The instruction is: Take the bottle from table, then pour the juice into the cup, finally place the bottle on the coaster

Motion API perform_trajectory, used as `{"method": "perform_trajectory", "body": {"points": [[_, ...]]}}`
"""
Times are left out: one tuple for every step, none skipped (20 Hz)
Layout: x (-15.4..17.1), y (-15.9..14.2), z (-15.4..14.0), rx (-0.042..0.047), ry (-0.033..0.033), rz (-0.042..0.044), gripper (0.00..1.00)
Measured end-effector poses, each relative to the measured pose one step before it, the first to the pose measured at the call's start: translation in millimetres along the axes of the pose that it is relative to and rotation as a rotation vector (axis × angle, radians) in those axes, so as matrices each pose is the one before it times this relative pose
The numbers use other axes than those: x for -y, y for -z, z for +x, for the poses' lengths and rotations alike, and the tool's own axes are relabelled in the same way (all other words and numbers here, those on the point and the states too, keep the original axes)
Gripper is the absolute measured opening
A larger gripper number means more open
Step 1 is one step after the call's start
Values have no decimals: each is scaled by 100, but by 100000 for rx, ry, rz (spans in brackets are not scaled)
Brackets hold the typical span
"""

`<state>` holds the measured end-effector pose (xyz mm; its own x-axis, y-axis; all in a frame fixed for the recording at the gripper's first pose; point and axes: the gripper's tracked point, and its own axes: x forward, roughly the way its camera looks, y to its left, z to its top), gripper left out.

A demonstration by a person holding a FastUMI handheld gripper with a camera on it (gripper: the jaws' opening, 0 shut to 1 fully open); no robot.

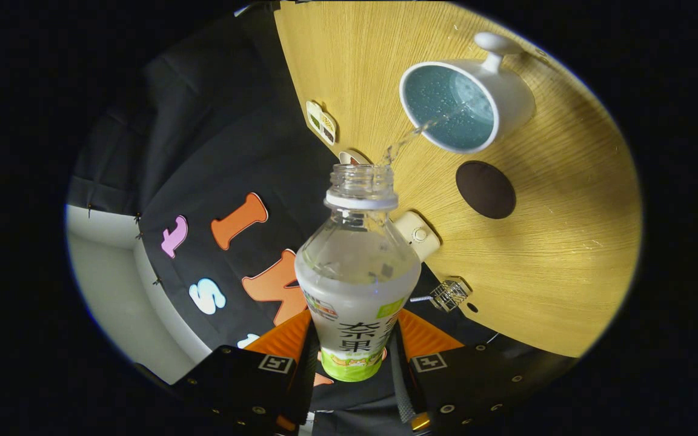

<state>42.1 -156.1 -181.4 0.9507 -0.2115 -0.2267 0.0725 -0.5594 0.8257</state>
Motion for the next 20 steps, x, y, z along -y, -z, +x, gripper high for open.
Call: {"method": "perform_trajectory", "body": {"points": [[-72,2,65,144,264,-445,56],[93,20,17,6,405,-805,56],[86,98,116,-181,345,-1131,57],[427,100,33,-708,1620,-1536,56],[322,-60,-103,-291,1161,-1750,56],[293,-129,-81,-25,334,-1410,56],[128,28,11,-225,160,-966,56],[11,111,35,-162,22,-1528,56],[39,168,129,60,50,-2735,56],[218,-23,72,-7,208,-3195,56],[-27,-25,59,132,-78,-2354,56],[79,-27,15,19,-65,-2493,56],[11,191,-21,81,301,-3457,56],[250,-2,129,338,493,-4774,57],[242,354,-256,-140,533,-5840,57],[-22,123,-167,72,394,-6303,57],[54,38,-186,280,791,-7118,57],[313,40,-172,218,1958,-8132,57],[184,-57,4,1115,2273,-9216,57],[226,-241,-57,1103,2297,-10306,57]]}}
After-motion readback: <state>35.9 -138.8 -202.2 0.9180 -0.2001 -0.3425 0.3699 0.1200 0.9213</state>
